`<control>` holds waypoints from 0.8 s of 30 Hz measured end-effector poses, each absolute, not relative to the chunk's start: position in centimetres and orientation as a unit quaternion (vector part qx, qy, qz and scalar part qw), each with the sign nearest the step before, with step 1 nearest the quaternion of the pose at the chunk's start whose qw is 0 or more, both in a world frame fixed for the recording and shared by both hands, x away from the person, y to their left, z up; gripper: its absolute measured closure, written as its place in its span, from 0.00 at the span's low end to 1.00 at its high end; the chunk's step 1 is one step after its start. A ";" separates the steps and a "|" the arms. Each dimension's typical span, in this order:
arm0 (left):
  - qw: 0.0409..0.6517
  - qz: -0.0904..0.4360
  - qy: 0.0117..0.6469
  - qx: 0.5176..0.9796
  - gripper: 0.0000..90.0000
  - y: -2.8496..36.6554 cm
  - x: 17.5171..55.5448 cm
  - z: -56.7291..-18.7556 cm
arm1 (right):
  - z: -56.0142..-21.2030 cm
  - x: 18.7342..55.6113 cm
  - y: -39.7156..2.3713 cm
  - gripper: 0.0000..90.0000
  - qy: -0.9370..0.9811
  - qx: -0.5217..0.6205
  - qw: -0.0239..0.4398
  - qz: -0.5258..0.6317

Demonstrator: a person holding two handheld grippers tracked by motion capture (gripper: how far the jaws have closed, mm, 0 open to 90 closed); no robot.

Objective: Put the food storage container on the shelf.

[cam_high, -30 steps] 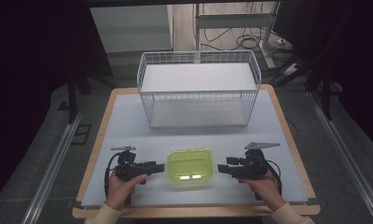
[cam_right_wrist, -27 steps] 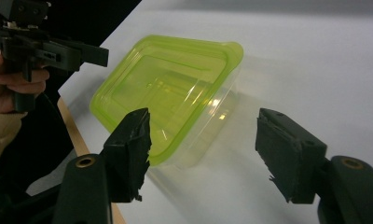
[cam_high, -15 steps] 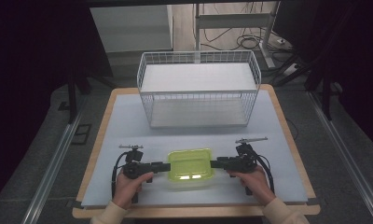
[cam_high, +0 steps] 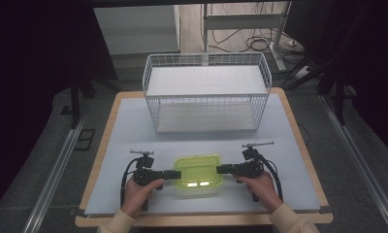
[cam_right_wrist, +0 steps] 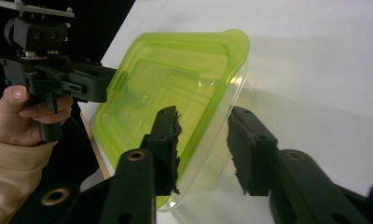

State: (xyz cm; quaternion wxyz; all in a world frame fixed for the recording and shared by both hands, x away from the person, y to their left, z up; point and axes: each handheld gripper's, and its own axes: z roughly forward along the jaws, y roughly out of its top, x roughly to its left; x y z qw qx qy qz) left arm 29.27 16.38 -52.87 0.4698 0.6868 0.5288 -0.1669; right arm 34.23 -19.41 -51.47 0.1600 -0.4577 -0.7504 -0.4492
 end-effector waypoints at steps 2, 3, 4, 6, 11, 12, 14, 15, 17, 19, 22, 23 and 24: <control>0.467 -0.163 0.529 0.689 0.74 16.3 29.2 -52.9 | -51.6 34.2 -19.2 0.77 -0.753 -0.457 0.159 -0.445; 0.468 -0.162 0.530 0.689 0.78 16.3 29.2 -52.9 | -51.6 34.1 -19.2 0.78 -0.754 -0.457 0.158 -0.444; 0.468 -0.161 0.530 0.689 0.79 16.3 29.2 -52.9 | -51.6 34.1 -19.2 0.79 -0.755 -0.458 0.156 -0.443; 0.470 -0.158 0.530 0.688 0.81 16.2 29.1 -52.8 | -51.6 34.1 -19.3 0.80 -0.752 -0.461 0.157 -0.443; 0.481 -0.146 0.526 0.686 0.87 16.3 28.6 -52.2 | -51.0 33.8 -19.6 0.87 -0.740 -0.467 0.162 -0.456; 0.481 -0.146 0.526 0.686 0.87 16.3 28.6 -52.2 | -51.0 33.8 -19.6 0.87 -0.740 -0.467 0.162 -0.456; 0.488 -0.142 0.526 0.682 0.88 16.3 28.4 -51.9 | -50.8 33.7 -19.7 0.89 -0.737 -0.469 0.164 -0.457; 0.489 -0.140 0.524 0.683 0.90 16.3 28.3 -51.8 | -50.7 33.7 -19.8 0.90 -0.736 -0.469 0.165 -0.459; 0.490 -0.136 0.522 0.685 0.90 16.3 28.2 -51.6 | -50.5 33.5 -19.8 0.90 -0.736 -0.467 0.164 -0.462; 0.493 -0.134 0.520 0.685 0.90 16.4 28.1 -51.5 | -50.4 33.5 -19.8 0.90 -0.736 -0.467 0.163 -0.463; 0.498 -0.133 0.515 0.685 0.91 16.5 28.0 -51.3 | -50.1 33.4 -19.8 0.90 -0.736 -0.462 0.160 -0.468; 0.501 -0.131 0.515 0.684 0.91 16.5 28.0 -51.2 | -50.0 33.3 -19.8 0.90 -0.737 -0.460 0.157 -0.469; 0.502 -0.131 0.512 0.684 0.91 16.5 27.9 -51.1 | -49.8 33.3 -19.8 0.90 -0.738 -0.459 0.155 -0.471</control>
